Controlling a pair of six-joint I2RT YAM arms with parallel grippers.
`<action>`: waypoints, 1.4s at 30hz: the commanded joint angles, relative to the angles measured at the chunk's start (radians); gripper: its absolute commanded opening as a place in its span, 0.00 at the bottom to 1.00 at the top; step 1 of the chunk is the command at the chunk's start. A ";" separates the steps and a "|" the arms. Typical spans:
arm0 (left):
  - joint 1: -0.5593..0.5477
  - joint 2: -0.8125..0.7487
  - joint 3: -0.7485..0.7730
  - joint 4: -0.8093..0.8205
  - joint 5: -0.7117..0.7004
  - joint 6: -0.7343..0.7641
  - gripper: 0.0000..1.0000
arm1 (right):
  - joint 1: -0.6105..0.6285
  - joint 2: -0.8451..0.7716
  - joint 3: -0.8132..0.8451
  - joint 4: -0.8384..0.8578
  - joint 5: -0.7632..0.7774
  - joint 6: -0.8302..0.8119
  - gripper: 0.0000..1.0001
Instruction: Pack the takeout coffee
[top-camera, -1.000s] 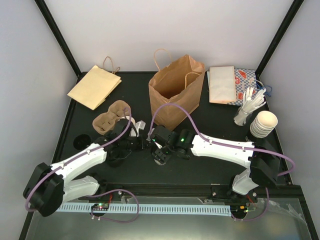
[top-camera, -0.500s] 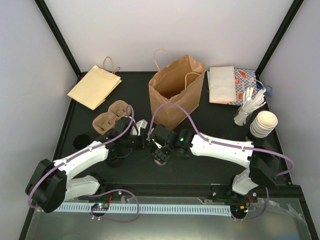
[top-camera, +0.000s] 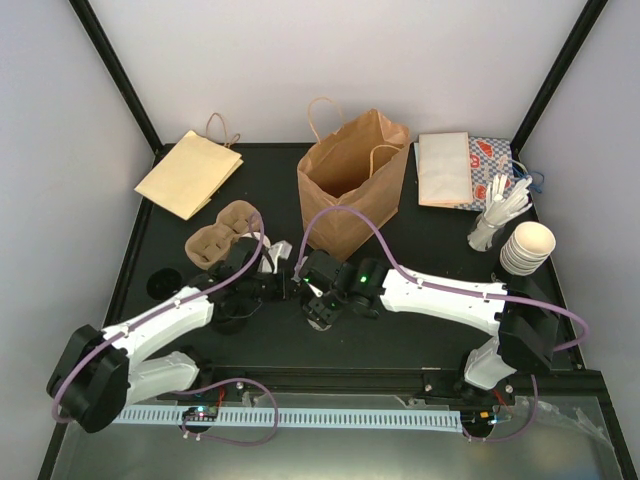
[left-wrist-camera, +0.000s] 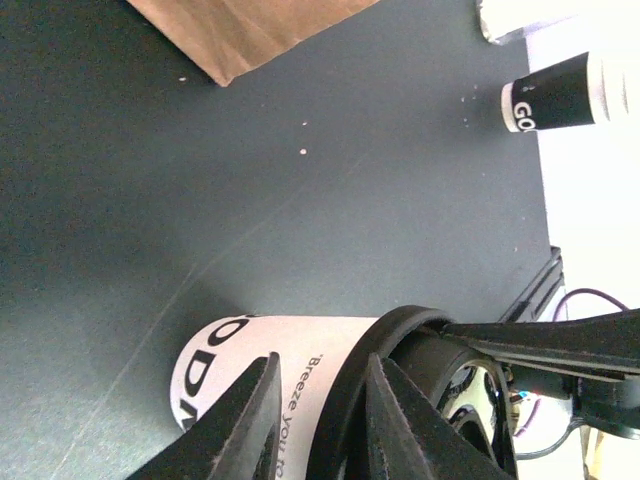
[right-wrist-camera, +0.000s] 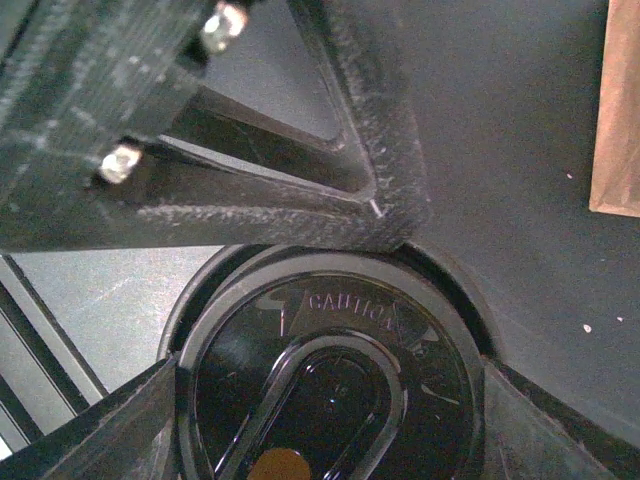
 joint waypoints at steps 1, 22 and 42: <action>-0.011 -0.056 0.027 -0.191 -0.076 0.036 0.28 | 0.024 0.084 -0.070 -0.140 -0.080 0.021 0.66; -0.007 -0.038 0.009 -0.161 0.051 0.065 0.49 | 0.024 0.058 -0.068 -0.116 -0.075 0.018 0.66; -0.007 -0.035 0.131 -0.305 -0.037 0.115 0.51 | 0.001 -0.148 -0.019 -0.100 -0.002 0.068 1.00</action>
